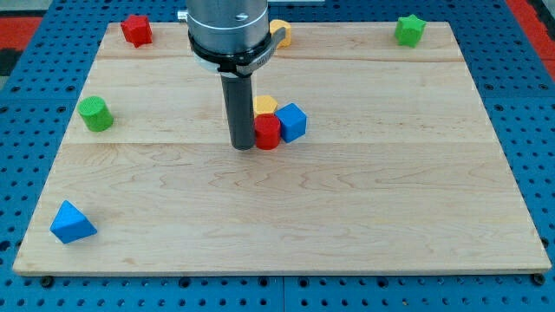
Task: Push the blue triangle at the center of the board
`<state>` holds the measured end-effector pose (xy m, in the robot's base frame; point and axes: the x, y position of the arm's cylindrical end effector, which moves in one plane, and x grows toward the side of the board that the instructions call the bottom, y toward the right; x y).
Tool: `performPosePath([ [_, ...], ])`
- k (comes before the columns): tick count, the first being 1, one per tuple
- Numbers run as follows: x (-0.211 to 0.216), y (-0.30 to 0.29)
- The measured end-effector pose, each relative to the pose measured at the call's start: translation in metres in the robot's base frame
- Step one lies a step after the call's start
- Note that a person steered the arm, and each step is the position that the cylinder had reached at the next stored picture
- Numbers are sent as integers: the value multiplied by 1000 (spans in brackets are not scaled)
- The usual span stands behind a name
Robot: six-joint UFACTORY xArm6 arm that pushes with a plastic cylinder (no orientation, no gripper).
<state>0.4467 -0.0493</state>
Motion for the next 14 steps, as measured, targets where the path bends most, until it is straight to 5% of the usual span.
performPosePath([
  [2, 130, -47],
  [3, 171, -143],
  [4, 170, -205],
  [6, 126, -217],
  [9, 142, -172],
  [11, 88, -160],
  [14, 133, -103],
])
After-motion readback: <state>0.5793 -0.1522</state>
